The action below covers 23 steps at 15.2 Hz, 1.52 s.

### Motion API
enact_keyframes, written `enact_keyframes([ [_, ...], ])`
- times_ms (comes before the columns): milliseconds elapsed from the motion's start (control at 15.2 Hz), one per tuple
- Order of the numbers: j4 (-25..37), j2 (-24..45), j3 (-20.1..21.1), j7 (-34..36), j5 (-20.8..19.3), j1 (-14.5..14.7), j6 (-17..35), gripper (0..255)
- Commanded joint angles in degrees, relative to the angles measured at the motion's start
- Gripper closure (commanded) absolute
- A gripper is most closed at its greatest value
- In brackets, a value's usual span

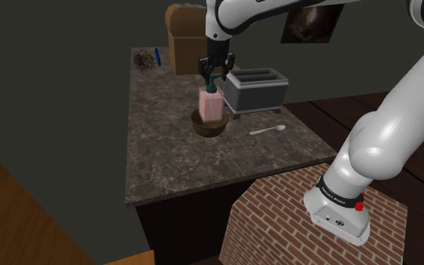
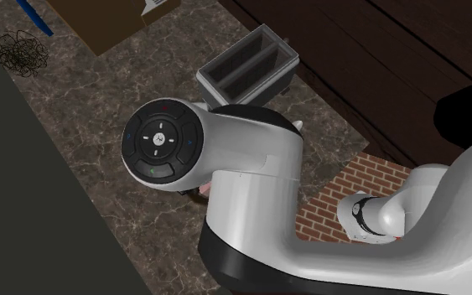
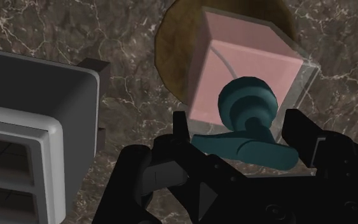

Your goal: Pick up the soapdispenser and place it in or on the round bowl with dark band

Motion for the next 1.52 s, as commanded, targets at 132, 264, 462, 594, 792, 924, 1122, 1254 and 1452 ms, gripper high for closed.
enact_keyframes([
  [132,-0.2,0.1,0.0,0.0,0.0,0.0,0.4,255],
  [264,-0.2,0.1,0.0,0.0,0.0,0.0,0.4,255],
  [462,-0.3,0.1,0.0,0.0,0.0,0.0,0.4,0],
  [594,-0.2,0.1,0.0,0.0,0.0,0.0,0.4,0],
  [792,-0.2,0.1,0.0,0.0,0.0,0.0,0.4,0],
  [924,2.7,-0.7,0.2,-0.2,0.2,0.2,-3.4,0],
  [1122,5.7,-1.1,0.4,-0.3,0.4,0.3,-6.8,0],
  [1254,5.7,-1.1,0.4,-0.3,0.4,0.3,-6.8,0],
  [1452,5.7,-1.1,0.4,-0.3,0.4,0.3,-6.8,0],
])
